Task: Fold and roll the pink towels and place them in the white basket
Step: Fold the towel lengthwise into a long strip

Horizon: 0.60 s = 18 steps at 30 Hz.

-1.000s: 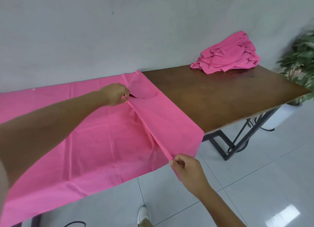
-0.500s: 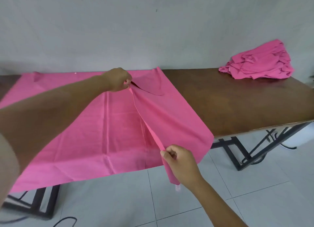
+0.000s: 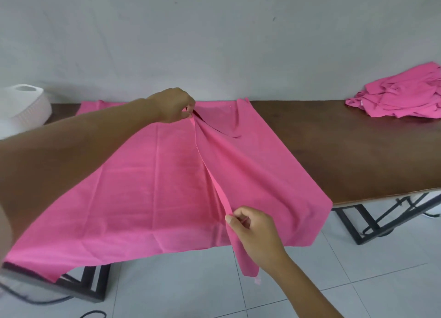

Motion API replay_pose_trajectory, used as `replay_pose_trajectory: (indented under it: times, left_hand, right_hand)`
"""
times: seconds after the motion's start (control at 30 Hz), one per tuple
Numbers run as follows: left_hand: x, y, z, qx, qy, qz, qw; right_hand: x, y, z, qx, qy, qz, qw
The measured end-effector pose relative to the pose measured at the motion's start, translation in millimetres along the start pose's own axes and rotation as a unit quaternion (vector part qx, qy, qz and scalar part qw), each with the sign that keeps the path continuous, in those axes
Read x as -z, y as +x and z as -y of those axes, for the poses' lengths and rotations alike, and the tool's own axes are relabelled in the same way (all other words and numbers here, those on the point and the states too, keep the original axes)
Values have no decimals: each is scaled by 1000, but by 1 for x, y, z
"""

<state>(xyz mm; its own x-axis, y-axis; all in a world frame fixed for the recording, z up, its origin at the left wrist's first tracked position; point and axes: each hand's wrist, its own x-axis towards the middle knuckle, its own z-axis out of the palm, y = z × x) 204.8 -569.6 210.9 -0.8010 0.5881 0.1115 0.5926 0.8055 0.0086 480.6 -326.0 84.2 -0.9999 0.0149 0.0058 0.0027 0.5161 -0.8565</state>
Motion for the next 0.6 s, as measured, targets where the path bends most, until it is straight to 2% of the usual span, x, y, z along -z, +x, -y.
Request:
replay_pose_trajectory:
  times: [0.23, 0.6]
  left_hand:
    - [0, -43, 68, -18, -1, 5, 1000]
    - [10, -101, 152, -33, 9, -1, 999]
  right_hand:
    - [-86, -2, 38, -22, 13, 7, 1000]
    - [-194, -6, 103, 10, -4, 81, 997]
